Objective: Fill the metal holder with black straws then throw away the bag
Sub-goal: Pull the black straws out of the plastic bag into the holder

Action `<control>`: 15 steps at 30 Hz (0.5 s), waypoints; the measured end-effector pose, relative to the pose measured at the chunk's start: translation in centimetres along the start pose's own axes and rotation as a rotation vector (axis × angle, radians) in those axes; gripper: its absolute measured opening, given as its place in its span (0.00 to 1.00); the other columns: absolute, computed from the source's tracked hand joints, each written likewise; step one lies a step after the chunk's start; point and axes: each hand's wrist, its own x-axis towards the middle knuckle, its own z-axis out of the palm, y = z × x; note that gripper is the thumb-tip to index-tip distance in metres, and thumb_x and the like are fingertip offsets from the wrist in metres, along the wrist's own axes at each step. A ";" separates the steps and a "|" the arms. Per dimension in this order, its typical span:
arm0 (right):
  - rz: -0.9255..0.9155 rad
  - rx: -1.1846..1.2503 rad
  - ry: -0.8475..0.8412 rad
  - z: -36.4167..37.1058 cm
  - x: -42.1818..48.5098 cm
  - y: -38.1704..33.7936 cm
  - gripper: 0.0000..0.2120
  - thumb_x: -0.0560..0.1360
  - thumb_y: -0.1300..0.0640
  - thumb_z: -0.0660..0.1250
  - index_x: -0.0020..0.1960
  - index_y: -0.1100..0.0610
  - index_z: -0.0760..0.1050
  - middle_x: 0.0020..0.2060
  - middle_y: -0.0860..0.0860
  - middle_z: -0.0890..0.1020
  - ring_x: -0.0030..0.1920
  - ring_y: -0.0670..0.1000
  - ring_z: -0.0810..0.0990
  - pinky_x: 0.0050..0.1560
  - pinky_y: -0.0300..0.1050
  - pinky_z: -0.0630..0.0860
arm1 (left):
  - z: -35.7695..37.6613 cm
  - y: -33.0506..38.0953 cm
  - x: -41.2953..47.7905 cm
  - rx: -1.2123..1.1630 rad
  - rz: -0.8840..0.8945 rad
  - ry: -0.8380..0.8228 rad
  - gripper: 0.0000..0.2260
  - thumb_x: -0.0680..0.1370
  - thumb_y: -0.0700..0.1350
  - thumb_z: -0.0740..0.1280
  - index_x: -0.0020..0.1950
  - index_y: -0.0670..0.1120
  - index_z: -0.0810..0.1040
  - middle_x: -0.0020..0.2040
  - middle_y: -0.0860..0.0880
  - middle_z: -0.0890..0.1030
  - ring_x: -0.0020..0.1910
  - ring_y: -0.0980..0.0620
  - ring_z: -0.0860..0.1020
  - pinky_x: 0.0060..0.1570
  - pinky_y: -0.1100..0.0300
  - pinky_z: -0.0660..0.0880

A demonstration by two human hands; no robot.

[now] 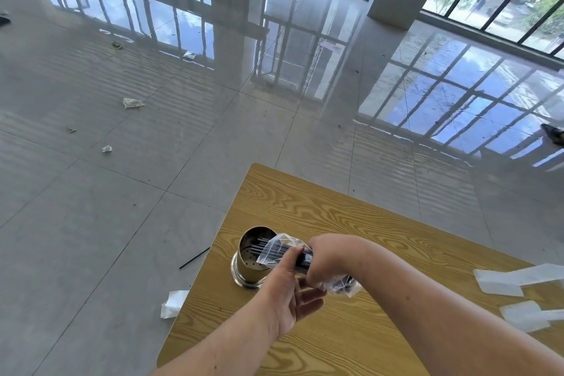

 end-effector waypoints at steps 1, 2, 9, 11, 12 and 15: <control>0.002 0.004 -0.003 0.0 0.1 0.0 0.21 0.75 0.57 0.72 0.66 0.57 0.75 0.52 0.55 0.83 0.47 0.54 0.87 0.44 0.47 0.86 | 0.0 0.0 0.0 -0.001 -0.001 0.002 0.26 0.79 0.65 0.70 0.63 0.45 0.85 0.44 0.43 0.87 0.38 0.47 0.87 0.32 0.55 0.84; 0.003 0.007 -0.006 -0.1 0.1 0.0 0.21 0.75 0.57 0.72 0.67 0.57 0.75 0.53 0.55 0.83 0.47 0.54 0.87 0.44 0.47 0.87 | 0.0 0.0 0.1 -0.001 -0.002 0.004 0.26 0.79 0.65 0.70 0.63 0.44 0.85 0.44 0.43 0.87 0.38 0.47 0.87 0.32 0.55 0.84; 0.021 0.008 -0.014 -0.1 0.2 0.0 0.20 0.75 0.57 0.72 0.65 0.57 0.75 0.51 0.55 0.84 0.43 0.53 0.87 0.31 0.43 0.82 | 0.0 0.0 0.1 -0.002 -0.001 0.008 0.26 0.79 0.65 0.70 0.63 0.44 0.85 0.42 0.45 0.87 0.39 0.48 0.87 0.32 0.56 0.84; 0.031 0.013 -0.019 -0.1 0.2 0.0 0.20 0.74 0.57 0.72 0.65 0.58 0.75 0.50 0.56 0.84 0.41 0.53 0.87 0.27 0.42 0.80 | 0.0 -0.1 0.0 -0.005 -0.001 0.008 0.26 0.79 0.65 0.70 0.63 0.44 0.85 0.42 0.44 0.87 0.39 0.47 0.87 0.32 0.56 0.84; 0.033 0.014 -0.020 -0.1 0.1 0.0 0.21 0.74 0.57 0.72 0.66 0.58 0.75 0.50 0.56 0.84 0.41 0.53 0.87 0.26 0.41 0.80 | 0.0 -0.1 0.0 -0.006 -0.002 0.009 0.26 0.79 0.65 0.70 0.63 0.44 0.85 0.42 0.44 0.87 0.39 0.47 0.87 0.32 0.56 0.84; 0.029 0.014 -0.019 0.0 0.0 0.0 0.21 0.74 0.57 0.72 0.66 0.57 0.75 0.50 0.56 0.84 0.42 0.53 0.87 0.29 0.43 0.81 | 0.0 -0.2 -0.1 -0.007 -0.004 0.011 0.27 0.79 0.65 0.71 0.63 0.43 0.85 0.40 0.44 0.87 0.39 0.47 0.87 0.32 0.56 0.84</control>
